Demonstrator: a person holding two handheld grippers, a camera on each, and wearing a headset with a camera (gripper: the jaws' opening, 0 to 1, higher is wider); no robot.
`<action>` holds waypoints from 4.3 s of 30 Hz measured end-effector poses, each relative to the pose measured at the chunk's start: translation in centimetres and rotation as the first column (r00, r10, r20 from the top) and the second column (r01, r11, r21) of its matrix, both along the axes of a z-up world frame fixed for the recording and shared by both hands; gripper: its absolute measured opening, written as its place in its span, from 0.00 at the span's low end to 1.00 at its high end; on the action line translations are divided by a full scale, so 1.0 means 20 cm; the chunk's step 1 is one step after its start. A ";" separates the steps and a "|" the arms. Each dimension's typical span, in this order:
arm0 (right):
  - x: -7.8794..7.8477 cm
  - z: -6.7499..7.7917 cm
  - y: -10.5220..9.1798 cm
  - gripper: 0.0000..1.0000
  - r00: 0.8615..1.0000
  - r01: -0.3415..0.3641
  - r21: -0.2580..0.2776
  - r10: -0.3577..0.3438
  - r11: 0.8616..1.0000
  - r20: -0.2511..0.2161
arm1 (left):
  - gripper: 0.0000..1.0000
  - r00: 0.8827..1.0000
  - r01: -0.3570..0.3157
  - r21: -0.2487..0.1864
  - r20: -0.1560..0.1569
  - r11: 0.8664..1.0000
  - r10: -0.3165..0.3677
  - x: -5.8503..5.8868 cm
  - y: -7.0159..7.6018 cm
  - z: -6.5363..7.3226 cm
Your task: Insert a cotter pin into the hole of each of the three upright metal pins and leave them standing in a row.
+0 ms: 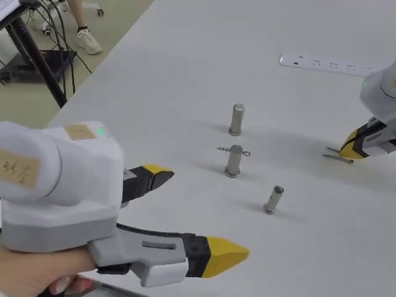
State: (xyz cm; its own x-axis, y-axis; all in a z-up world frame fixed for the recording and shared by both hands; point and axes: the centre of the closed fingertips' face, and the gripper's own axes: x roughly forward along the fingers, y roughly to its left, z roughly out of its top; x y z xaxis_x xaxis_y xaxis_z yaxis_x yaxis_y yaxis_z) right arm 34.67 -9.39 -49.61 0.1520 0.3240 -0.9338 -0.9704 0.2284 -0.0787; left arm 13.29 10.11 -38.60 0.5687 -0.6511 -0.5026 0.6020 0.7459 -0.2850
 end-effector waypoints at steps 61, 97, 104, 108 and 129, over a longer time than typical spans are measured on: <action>-0.48 0.75 0.08 0.00 0.785 -0.105 0.313 -0.115 0.944 0.609 | 0.77 0.996 0.044 -0.059 0.080 0.997 -0.039 0.25 -0.19 0.12; -0.72 0.76 0.40 0.00 0.685 -0.234 0.203 0.013 0.951 0.728 | 0.23 0.964 0.266 -0.270 0.056 0.925 -0.261 0.32 -0.54 0.27; -0.74 0.78 0.42 0.00 0.684 -0.239 0.213 0.008 0.947 0.730 | 0.11 0.959 0.276 -0.302 0.030 0.912 -0.281 0.31 -0.57 0.26; -0.74 0.78 0.42 0.00 0.682 -0.243 0.213 0.010 0.946 0.732 | 0.05 0.958 0.278 -0.310 0.024 0.909 -0.285 0.31 -0.57 0.26; -0.76 0.79 0.46 0.00 0.683 -0.261 0.226 0.014 0.939 0.731 | 0.00 0.970 0.230 -0.352 0.012 0.907 -0.241 0.33 -0.53 0.25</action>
